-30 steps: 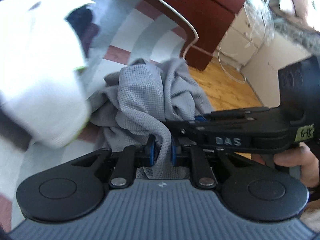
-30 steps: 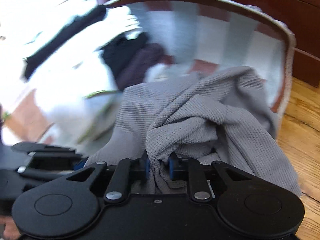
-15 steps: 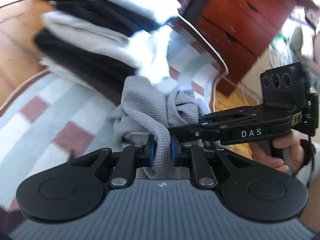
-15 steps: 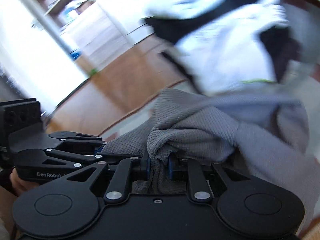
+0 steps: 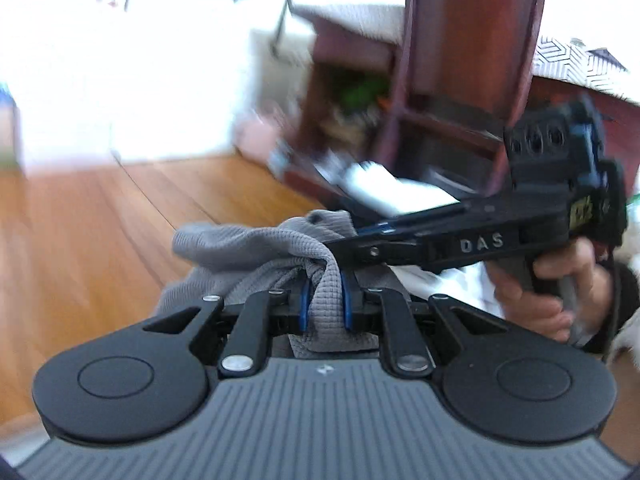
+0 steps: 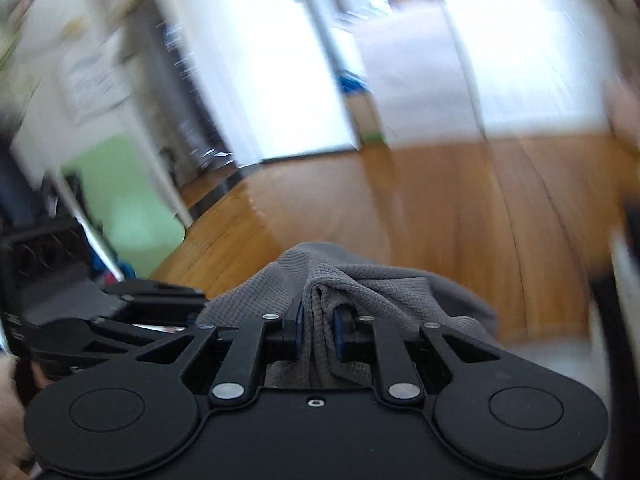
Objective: Fold clothes
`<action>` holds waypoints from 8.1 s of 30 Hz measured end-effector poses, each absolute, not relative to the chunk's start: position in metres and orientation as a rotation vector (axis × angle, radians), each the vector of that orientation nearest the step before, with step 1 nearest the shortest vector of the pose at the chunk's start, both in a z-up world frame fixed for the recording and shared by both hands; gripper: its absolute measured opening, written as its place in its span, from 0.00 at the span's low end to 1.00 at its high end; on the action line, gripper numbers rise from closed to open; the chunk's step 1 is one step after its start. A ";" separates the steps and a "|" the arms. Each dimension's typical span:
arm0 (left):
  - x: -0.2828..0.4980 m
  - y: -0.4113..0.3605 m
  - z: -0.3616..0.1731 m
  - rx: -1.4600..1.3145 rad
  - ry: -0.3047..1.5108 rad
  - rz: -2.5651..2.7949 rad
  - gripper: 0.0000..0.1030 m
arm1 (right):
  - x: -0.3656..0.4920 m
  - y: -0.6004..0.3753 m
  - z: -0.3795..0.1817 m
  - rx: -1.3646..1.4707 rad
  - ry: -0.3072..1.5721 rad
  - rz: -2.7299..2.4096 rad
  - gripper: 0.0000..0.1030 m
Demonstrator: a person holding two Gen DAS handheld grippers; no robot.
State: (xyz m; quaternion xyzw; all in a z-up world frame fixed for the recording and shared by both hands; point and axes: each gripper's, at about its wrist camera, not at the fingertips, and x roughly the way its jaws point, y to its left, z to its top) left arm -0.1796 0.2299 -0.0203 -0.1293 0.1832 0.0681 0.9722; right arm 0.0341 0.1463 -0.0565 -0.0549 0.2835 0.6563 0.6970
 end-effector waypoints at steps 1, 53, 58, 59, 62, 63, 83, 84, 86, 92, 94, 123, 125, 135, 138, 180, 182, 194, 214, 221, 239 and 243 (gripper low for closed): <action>-0.185 0.240 -0.015 -0.272 0.360 0.167 0.14 | 0.026 0.164 -0.045 -0.167 0.576 1.489 0.17; -0.198 0.422 -0.206 -0.815 0.675 0.666 0.60 | 0.054 0.267 -0.225 -0.766 0.473 0.813 0.09; -0.193 0.430 -0.208 -0.799 0.654 0.652 0.60 | 0.095 0.254 -0.237 -0.757 0.525 0.701 0.08; -0.193 0.431 -0.208 -0.798 0.638 0.631 0.60 | 0.102 0.254 -0.239 -0.738 0.552 0.696 0.08; -0.186 0.434 -0.211 -0.786 0.600 0.535 0.60 | 0.125 0.263 -0.240 -0.611 0.663 0.754 0.14; -0.182 0.434 -0.213 -0.782 0.598 0.499 0.60 | 0.130 0.262 -0.237 -0.542 0.713 0.823 0.21; -0.136 0.431 -0.254 -1.037 0.664 0.167 0.20 | 0.023 0.256 -0.233 -0.447 1.077 1.480 0.70; -0.136 0.431 -0.256 -1.056 0.661 0.156 0.20 | 0.023 0.259 -0.233 -0.426 1.097 1.480 0.73; -0.135 0.432 -0.259 -1.092 0.655 0.133 0.20 | 0.023 0.264 -0.235 -0.386 1.136 1.477 0.77; -0.133 0.434 -0.262 -1.158 0.628 0.082 0.20 | 0.001 0.279 -0.238 -0.393 1.178 1.467 0.76; -0.134 0.435 -0.254 -1.119 0.608 0.091 0.20 | -0.002 0.283 -0.242 -0.390 1.215 1.463 0.76; -0.146 0.456 -0.254 -1.008 0.672 0.389 0.57 | 0.068 0.287 -0.154 -0.639 0.617 1.045 0.04; -0.143 0.459 -0.268 -1.085 0.666 0.375 0.29 | 0.075 0.288 -0.168 -0.589 0.688 1.069 0.08; -0.188 0.469 -0.192 -0.854 0.372 0.641 0.09 | 0.099 0.269 -0.223 -0.305 1.078 1.161 0.62; -0.202 0.475 -0.194 -0.826 0.383 0.739 0.08 | 0.079 0.266 -0.239 -0.313 1.123 1.201 0.62; -0.286 0.464 -0.161 -0.905 0.269 0.953 0.05 | 0.058 0.252 -0.210 -0.672 0.615 1.080 0.57; -0.293 0.466 -0.162 -0.904 0.272 0.995 0.05 | 0.047 0.256 -0.224 -0.734 0.628 1.134 0.57; -0.196 0.441 -0.177 -0.595 0.481 0.658 0.61 | 0.007 0.275 -0.297 -0.998 0.639 1.279 0.56; -0.263 0.458 -0.160 -0.804 0.457 0.765 0.07 | 0.007 0.187 -0.237 -0.823 0.790 1.427 0.03; -0.255 0.471 -0.189 -0.901 0.572 0.749 0.09 | -0.001 0.193 -0.268 -0.968 0.775 1.320 0.14; -0.206 0.488 -0.253 -1.027 0.689 0.636 0.07 | 0.035 0.212 -0.212 -0.574 0.679 1.232 0.03; -0.233 0.477 -0.216 -1.031 0.463 0.556 0.07 | 0.036 0.213 -0.216 -0.642 0.665 1.169 0.07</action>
